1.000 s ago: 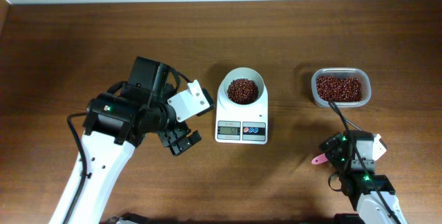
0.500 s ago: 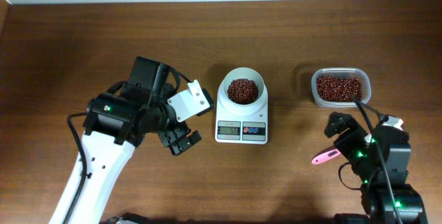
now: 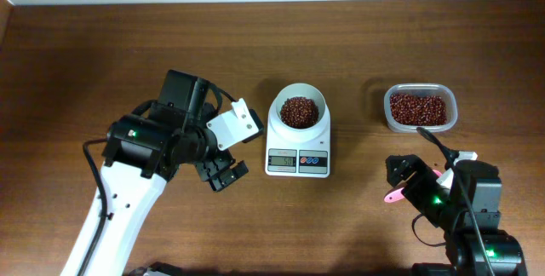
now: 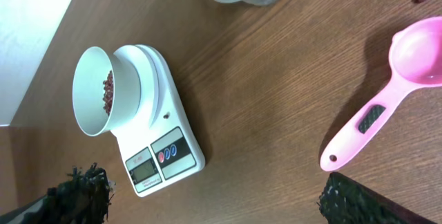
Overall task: Scoop and weigh 50g on scale
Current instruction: 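Lower the pink scoop onto the table and open the right gripper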
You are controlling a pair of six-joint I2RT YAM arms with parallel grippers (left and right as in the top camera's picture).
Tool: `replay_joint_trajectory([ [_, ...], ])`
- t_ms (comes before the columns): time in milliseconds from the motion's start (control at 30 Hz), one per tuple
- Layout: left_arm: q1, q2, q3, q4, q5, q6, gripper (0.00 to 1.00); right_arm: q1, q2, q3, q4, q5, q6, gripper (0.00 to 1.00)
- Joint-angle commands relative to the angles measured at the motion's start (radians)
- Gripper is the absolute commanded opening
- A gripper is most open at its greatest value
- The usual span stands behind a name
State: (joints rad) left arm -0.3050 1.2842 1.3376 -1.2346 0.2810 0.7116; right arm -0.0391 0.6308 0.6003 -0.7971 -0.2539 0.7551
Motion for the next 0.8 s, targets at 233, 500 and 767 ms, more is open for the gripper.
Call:
replay_joint_trajectory([
  [233,0.007,-0.008,0.015,-0.001,0.011,0.013,0.99,0.004,-0.303,-0.117,0.001,0.082,-0.011,0.99],
  [500,0.007,-0.008,0.015,-0.001,0.011,0.013,0.99,0.004,-0.628,-0.182,0.124,0.082,-0.011,0.99],
  [767,0.007,-0.008,0.015,-0.001,0.011,0.013,0.99,0.004,-0.627,-0.187,0.188,0.117,-0.011,0.99],
])
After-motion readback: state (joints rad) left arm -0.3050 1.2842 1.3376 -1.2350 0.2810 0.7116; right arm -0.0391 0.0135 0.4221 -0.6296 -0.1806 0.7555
